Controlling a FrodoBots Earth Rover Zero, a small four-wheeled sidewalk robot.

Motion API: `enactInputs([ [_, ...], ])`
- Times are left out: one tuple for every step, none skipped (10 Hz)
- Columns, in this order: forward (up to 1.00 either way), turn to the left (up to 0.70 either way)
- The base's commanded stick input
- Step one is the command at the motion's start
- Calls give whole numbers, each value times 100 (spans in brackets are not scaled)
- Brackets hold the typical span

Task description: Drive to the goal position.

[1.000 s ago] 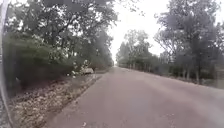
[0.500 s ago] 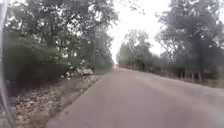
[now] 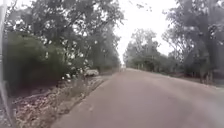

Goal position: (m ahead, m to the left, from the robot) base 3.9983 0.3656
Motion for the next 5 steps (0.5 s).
enactInputs([
  [70, 0],
  [70, 0],
  [70, 0],
  [70, 0],
  [70, 0],
])
